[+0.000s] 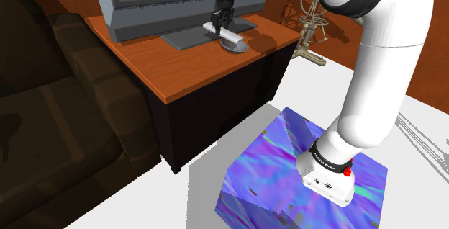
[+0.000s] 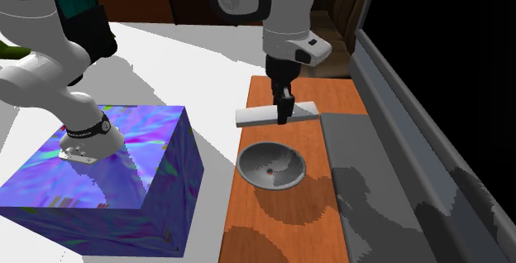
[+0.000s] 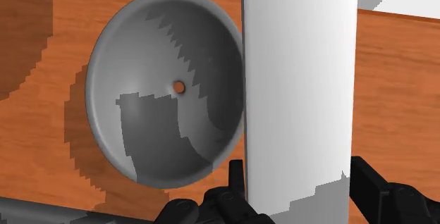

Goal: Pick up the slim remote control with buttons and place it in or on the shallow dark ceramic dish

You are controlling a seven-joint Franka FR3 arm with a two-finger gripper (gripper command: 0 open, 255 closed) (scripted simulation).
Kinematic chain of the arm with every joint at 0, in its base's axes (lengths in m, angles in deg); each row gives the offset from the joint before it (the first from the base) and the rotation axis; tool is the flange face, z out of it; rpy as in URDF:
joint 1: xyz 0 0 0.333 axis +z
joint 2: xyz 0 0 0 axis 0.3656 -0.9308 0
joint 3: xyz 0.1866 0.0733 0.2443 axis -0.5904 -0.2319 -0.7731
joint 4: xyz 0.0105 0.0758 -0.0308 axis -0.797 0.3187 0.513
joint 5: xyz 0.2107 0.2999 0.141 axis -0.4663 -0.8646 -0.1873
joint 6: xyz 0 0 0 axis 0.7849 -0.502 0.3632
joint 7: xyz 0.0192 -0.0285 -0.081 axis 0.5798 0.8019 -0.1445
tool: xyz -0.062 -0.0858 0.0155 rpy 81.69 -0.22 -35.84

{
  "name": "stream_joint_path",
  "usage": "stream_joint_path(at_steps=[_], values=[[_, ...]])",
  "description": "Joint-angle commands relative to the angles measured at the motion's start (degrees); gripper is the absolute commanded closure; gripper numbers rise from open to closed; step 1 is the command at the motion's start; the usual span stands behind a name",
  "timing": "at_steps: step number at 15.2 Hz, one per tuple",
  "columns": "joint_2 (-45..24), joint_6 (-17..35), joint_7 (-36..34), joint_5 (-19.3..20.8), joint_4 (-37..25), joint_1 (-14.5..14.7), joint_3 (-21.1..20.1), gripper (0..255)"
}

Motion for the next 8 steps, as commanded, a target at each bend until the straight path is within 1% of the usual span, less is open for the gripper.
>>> stream_joint_path(at_steps=[1, 5, 6, 8], values=[[0.1, -0.2, 2.3, -0.3, -0.1, -1.6, 0.6, 255], [-1.0, -1.0, 7.1, -1.0, -2.0, -5.0, 1.9, 255], [-1.7, -1.4, 8.9, -1.3, -3.1, -6.4, 2.4, 255], [-1.9, 0.1, 8.9, -1.3, -1.8, -6.4, 2.4, 255]])
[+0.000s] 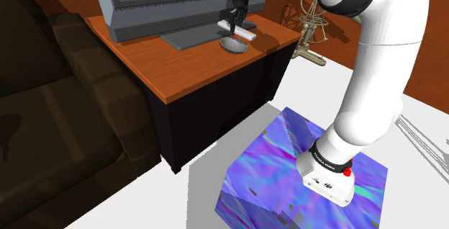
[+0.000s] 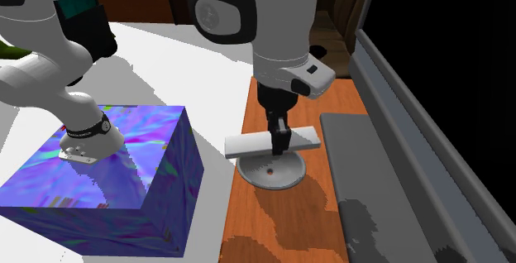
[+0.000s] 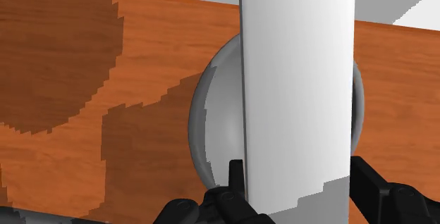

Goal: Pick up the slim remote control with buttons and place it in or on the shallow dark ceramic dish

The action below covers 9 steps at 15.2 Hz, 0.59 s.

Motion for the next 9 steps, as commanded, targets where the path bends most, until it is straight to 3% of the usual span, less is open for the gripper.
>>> stream_joint_path(at_steps=[1, 9], values=[[-0.4, 1.1, 0.5, -0.1, 0.7, -0.3, 0.0, 255], [-1.7, 6.7, 0.6, -0.3, 5.0, -0.2, -0.1, 255]])
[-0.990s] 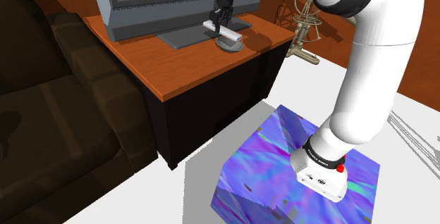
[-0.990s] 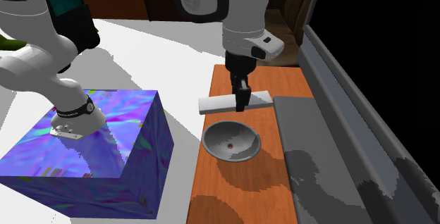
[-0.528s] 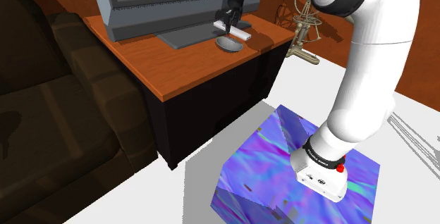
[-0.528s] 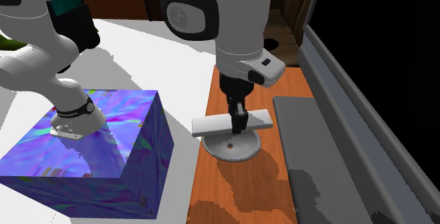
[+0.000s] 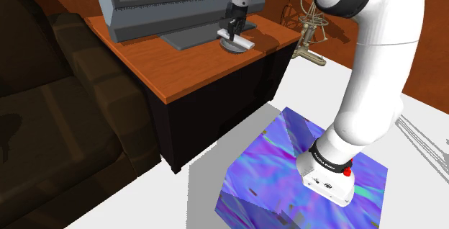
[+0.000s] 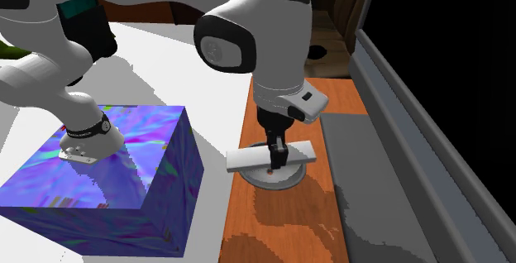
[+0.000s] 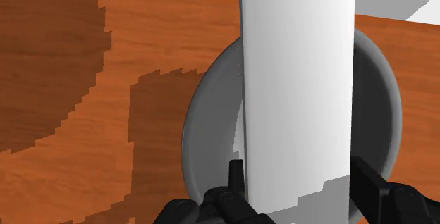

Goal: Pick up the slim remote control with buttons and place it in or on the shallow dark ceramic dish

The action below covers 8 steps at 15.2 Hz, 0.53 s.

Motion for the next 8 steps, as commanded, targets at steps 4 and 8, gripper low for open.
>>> stream_joint_path(at_steps=[4, 8], values=[[-1.1, 2.7, 0.1, -0.2, 1.6, 0.0, -0.1, 255], [-1.1, 2.7, 0.1, -0.2, 1.6, 0.0, -0.1, 255]])
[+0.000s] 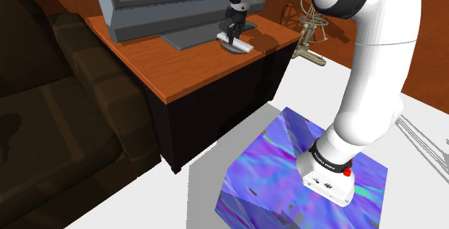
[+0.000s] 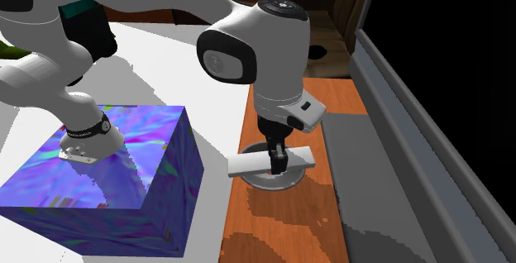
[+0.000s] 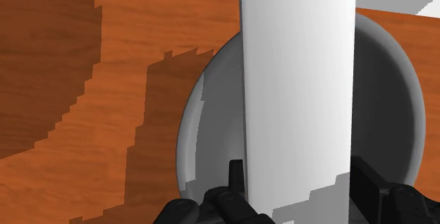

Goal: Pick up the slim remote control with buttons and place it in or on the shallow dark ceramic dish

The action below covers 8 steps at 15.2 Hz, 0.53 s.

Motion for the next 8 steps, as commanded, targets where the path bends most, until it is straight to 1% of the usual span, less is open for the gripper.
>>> stream_joint_path(at_steps=[1, 3, 4, 8], values=[[-0.1, 0.0, 0.0, 0.0, 0.1, 0.0, 0.0, 255], [-0.1, 0.0, 0.0, 0.0, 0.1, 0.0, 0.0, 255], [0.0, 0.0, 0.0, 0.0, 0.2, 0.0, 0.0, 0], [0.0, 0.1, 0.0, 0.0, 0.3, 0.0, 0.0, 0]])
